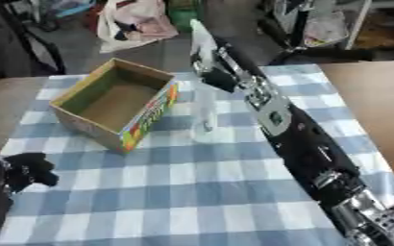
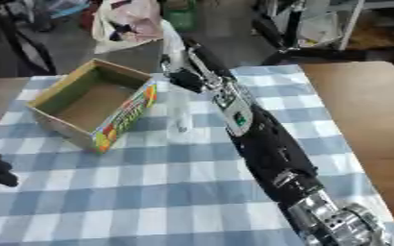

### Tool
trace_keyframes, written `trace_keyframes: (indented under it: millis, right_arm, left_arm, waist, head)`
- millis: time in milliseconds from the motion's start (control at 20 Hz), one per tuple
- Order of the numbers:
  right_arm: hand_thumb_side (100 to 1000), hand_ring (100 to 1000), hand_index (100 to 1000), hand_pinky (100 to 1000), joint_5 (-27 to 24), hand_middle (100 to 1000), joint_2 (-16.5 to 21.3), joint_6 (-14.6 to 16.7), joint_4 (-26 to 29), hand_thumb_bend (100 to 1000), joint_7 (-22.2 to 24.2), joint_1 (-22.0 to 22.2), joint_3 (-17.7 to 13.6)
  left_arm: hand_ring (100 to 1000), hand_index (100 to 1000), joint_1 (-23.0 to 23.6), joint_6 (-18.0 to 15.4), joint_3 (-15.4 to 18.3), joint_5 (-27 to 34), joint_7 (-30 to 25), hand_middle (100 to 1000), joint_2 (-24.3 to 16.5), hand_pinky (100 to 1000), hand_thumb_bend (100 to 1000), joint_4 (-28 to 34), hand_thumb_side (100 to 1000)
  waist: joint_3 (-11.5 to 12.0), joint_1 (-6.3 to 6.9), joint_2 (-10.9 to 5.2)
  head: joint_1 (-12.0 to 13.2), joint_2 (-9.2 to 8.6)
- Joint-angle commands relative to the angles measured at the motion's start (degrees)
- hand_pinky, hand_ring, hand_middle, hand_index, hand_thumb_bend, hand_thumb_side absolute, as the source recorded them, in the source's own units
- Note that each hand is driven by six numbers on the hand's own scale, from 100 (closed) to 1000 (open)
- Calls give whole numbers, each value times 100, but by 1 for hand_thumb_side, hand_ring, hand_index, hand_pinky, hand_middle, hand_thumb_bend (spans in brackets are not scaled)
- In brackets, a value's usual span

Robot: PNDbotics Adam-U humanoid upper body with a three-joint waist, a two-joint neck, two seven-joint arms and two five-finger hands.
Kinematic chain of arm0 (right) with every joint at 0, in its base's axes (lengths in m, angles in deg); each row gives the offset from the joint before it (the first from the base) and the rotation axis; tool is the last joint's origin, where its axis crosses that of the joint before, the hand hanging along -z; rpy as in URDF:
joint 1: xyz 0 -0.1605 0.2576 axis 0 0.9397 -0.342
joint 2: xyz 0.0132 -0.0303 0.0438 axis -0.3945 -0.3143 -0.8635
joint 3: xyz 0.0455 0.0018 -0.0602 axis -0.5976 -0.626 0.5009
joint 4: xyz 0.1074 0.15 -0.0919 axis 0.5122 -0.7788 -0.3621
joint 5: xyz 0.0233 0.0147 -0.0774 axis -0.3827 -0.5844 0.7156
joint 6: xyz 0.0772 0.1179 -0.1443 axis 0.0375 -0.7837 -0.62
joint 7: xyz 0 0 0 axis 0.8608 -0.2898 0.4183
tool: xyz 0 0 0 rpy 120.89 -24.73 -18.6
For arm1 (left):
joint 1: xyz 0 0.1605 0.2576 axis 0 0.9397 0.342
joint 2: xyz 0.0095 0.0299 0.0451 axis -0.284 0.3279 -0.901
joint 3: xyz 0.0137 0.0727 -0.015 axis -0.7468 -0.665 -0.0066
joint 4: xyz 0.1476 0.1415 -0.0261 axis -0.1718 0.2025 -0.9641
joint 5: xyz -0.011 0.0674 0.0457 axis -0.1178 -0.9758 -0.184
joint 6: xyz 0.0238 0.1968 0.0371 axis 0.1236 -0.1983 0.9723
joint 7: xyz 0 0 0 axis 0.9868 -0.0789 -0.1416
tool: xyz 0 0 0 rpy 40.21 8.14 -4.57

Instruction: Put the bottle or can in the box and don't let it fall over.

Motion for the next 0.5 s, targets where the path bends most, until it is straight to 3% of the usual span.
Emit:
trace_keyframes:
  millis: [50, 500]
  right_arm:
    - [746, 1000, 1000, 828, -30, 974, 138, -1, 137, 111, -27, -216, -32]
    - [752, 1000, 1000, 803, -478, 964, 126, 8, -22, 100, 424, -264, 20]
  left_arm:
    - [600, 785, -84, -11, -20, 21, 10, 615, -42, 622, 212, 44, 1000]
    - [604, 784, -170, -3, -69, 36, -42, 616, -12, 639, 211, 20, 1000]
  waist:
    - [34, -2, -52]
    - [139, -32, -37]
  head:
    - [-46, -102]
    - [-156, -203]
